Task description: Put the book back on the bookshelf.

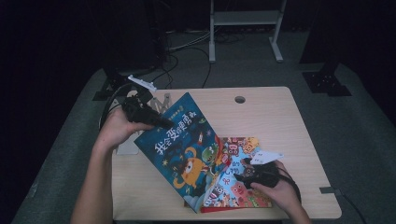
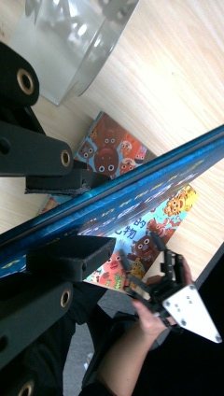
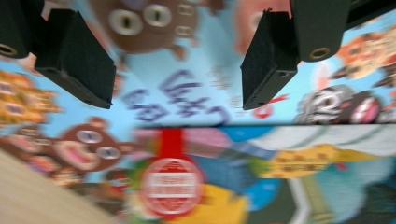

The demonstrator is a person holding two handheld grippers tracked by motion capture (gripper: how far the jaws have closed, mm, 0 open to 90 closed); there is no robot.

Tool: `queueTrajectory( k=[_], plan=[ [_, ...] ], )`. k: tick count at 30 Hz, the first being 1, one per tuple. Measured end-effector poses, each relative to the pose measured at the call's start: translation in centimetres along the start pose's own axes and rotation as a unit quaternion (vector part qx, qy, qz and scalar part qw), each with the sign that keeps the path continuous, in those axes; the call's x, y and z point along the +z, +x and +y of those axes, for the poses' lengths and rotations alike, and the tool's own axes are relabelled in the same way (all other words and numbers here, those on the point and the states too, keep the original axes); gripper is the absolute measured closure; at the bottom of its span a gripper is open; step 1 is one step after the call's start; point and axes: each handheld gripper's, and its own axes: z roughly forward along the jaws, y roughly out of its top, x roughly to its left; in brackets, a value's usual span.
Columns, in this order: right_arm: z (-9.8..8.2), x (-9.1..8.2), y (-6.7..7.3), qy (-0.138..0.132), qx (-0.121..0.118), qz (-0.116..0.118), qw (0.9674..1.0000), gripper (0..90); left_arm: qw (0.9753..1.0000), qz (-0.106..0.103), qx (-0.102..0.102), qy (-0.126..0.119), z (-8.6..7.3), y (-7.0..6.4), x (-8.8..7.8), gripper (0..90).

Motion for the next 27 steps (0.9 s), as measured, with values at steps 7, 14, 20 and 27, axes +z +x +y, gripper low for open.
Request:
queueTrajectory(
  k=[7, 14, 20, 27],
  plan=[
    [-0.7, -0.7, -2.4, -0.01, 0.033, -0.04, 0.9986, 25.0, 0.9995, 0.017, 0.016, 0.021, 2.0, -0.8, -0.5, 71.4],
    [-1.7, -1.5, -5.5, -0.017, 0.081, -0.09, 0.9925, 24.1, 0.9976, 0.038, 0.037, 0.043, 3.9, -2.2, -0.9, 73.2],
    [-2.7, -2.1, -7.5, -0.01, 0.116, -0.135, 0.984, 22.7, 0.9968, 0.041, 0.05, 0.047, 4.8, -3.3, -1.4, 77.4],
    [-3.7, -2.6, -9.3, -0.002, 0.143, -0.155, 0.9774, 22.2, 0.9963, 0.042, 0.056, 0.05, 5.3, -4.3, -1.9, 81.5]
  ],
)
